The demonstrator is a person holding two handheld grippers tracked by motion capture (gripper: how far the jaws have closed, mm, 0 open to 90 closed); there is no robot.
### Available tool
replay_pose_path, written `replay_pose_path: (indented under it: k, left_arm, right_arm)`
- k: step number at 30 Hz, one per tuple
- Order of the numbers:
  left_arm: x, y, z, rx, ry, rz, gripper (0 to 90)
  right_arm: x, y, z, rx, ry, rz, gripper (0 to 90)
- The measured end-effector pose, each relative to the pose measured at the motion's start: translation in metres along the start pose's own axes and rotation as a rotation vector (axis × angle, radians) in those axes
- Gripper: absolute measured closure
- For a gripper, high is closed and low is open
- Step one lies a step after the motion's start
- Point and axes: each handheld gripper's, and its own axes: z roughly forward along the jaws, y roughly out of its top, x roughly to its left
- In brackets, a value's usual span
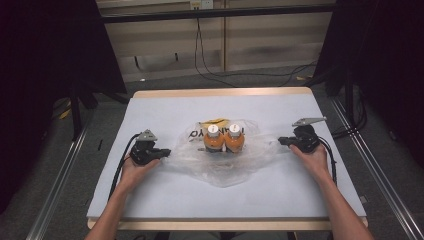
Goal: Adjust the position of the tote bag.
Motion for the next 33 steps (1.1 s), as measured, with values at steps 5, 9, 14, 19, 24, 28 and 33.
replay_pose_path:
  k: [5,9,14,19,24,28,33]
  left_arm:
    - [0.003,-0.004,0.001,0.009,0.008,0.001,90.0]
    - [0.003,-0.004,0.001,0.004,0.012,0.005,90.0]
    - [0.002,-0.005,0.0,-0.025,-0.013,-0.004,89.6]
    - [-0.001,-0.001,-0.009,-0.085,-0.028,-0.028,69.7]
    - [-0.004,0.005,-0.019,-0.154,-0.027,-0.022,55.7]
    - [-0.005,0.01,-0.03,-0.215,-0.018,-0.037,47.8]
    - [-0.01,0.015,-0.038,-0.25,-0.038,-0.036,45.2]
  right_arm:
    - [-0.006,-0.005,0.001,0.024,-0.03,0.007,90.0]
    - [-0.009,-0.007,0.004,0.039,-0.037,0.012,90.0]
    - [-0.006,-0.008,0.004,0.031,-0.039,0.009,87.4]
    - [-0.001,-0.005,0.0,-0.02,-0.01,0.01,66.5]
    - [0.001,0.002,-0.018,-0.141,0.028,0.025,51.3]
    - [0.001,0.005,-0.032,-0.196,0.019,0.032,37.2]
    - [0.004,0.01,-0.046,-0.237,0.01,0.027,28.5]
